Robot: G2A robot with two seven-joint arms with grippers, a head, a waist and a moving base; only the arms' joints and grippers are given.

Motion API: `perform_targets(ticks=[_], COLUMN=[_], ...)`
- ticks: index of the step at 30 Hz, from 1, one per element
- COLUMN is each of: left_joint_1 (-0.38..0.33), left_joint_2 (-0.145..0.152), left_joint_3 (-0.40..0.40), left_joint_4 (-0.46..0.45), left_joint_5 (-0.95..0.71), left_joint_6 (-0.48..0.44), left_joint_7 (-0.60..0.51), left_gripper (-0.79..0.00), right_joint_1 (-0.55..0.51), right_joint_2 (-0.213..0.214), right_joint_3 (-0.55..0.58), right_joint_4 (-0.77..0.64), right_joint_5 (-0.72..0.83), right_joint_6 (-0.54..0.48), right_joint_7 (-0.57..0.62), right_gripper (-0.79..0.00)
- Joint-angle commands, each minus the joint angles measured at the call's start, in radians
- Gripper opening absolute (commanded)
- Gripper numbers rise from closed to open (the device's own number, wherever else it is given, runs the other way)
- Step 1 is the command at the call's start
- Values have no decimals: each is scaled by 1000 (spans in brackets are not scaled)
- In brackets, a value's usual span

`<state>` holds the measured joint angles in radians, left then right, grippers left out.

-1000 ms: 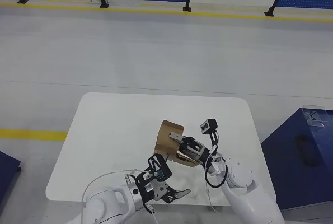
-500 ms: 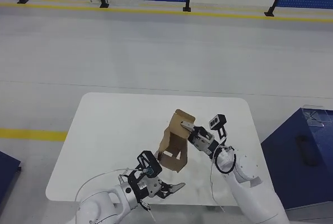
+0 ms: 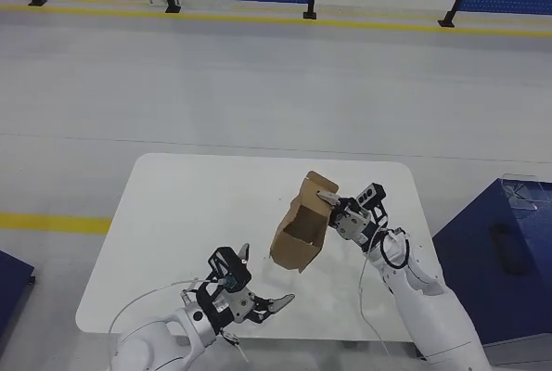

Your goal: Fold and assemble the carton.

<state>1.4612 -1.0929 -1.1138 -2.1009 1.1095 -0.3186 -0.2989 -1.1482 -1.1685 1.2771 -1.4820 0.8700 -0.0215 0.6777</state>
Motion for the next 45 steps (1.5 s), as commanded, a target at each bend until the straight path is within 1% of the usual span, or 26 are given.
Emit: perform_targets(ticks=[1,4,6,8,10,13,15,19,21,24,28,36,42,43,44,45], left_joint_1=[2,14,34,48,62,78,81,54,36,13,-11,-58,-90,-96,-99,-103], left_joint_2=[-2,-2,-4,-4,-5,-11,-16,-27,-33,-44,-57,-80,-95,-97,-99,-102], left_joint_3=[-16,-19,-5,-1,6,19,22,49,72,115,150,180,202,205,207,211], left_joint_4=[-10,-8,-3,12,23,39,46,66,79,82,90,106,123,125,129,131], left_joint_5=[41,185,265,349,459,535,568,685,779,832,855,829,852,861,869,876], left_joint_6=[43,67,90,125,189,289,371,451,495,523,522,519,511,509,511,516], left_joint_7=[85,248,383,485,558,621,618,545,501,473,430,382,353,349,341,334], left_gripper=[0,0,0,0,0,0,0,0,0,0,0,0,0,-215,-369,-385], right_joint_1=[-7,13,32,51,68,96,105,111,110,103,100,84,85,85,85,84], right_joint_2=[-3,-13,-19,-22,-27,-32,-35,-40,-41,-43,-45,-48,-49,-49,-49,-49], right_joint_3=[-2,10,11,16,18,16,7,-9,-15,-25,-30,-50,-52,-53,-54,-54], right_joint_4=[-5,21,44,68,93,127,142,160,160,161,165,155,156,153,151,153], right_joint_5=[47,232,361,448,543,654,691,743,736,727,719,688,683,679,671,667], right_joint_6=[25,144,271,361,446,570,619,684,682,678,681,684,685,687,689,689], right_joint_7=[-16,-59,-87,-120,-150,-196,-213,-229,-235,-233,-221,-182,-176,-173,-168,-164], right_gripper=[-785,-785,-785,-785,-785,-785,-785,-785,-785,-785,-785,-785,-785,-785,-785,-785])
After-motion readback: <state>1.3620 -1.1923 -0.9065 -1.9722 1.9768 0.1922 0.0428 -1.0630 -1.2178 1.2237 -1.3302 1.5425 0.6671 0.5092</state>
